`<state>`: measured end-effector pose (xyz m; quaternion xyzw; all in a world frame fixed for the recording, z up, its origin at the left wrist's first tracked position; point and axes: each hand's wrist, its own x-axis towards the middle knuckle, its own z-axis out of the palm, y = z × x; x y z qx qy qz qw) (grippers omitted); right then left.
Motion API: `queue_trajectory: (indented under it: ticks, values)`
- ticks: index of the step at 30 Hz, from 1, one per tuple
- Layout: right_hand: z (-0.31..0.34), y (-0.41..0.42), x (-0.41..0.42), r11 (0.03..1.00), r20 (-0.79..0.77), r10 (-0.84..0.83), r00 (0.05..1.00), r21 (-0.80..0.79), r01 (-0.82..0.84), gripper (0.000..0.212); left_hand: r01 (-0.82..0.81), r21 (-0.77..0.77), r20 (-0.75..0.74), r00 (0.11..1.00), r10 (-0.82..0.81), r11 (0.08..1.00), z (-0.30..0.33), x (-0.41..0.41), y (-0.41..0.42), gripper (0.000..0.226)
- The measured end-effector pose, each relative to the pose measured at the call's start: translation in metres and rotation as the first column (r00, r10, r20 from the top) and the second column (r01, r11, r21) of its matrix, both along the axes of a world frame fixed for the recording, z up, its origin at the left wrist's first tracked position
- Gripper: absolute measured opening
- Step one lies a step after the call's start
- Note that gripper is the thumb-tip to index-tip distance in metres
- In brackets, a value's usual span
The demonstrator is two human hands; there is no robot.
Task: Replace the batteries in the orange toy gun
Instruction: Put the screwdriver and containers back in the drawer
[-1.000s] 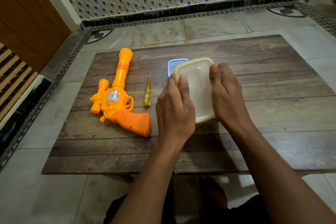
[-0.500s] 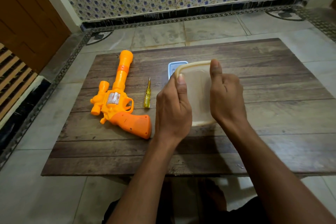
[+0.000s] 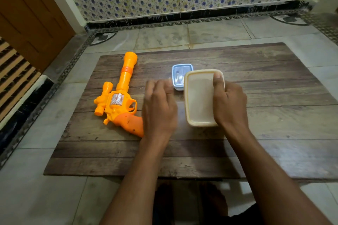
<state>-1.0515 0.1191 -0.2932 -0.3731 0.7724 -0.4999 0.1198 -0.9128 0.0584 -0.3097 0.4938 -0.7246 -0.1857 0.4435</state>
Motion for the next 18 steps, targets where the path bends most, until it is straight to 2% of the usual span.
queue_trajectory:
  ticks: [3, 5, 7, 14, 18]
  values:
    - [-0.006, 0.001, -0.015, 0.999, -0.002, -0.04, 0.999, 0.01, 0.04, 0.048, -0.204, 0.039, 0.259, 0.948, 0.187, 0.978, -0.003, 0.02, -0.016, 0.022]
    - [-0.006, 0.002, -0.02, 0.998, 0.013, -0.05, 0.999, 0.033, 0.049, 0.038, -0.259, 0.075, 0.405, 0.89, 0.208, 0.963, -0.001, 0.026, -0.019, 0.026]
    - [-0.007, 0.003, -0.021, 0.998, 0.014, -0.041, 0.999, 0.057, 0.04, 0.03, -0.274, 0.087, 0.485, 0.852, 0.2, 0.958, -0.001, 0.028, -0.02, 0.028]
    - [-0.008, 0.003, -0.017, 0.998, 0.042, -0.013, 0.999, 0.068, 0.01, 0.027, -0.323, 0.108, 0.579, 0.789, 0.205, 0.94, -0.003, 0.022, -0.024, 0.018]
    - [-0.007, 0.005, -0.015, 0.998, 0.042, 0.0, 0.999, 0.066, -0.003, 0.027, -0.327, 0.131, 0.57, 0.797, 0.199, 0.936, -0.003, 0.02, -0.024, 0.015]
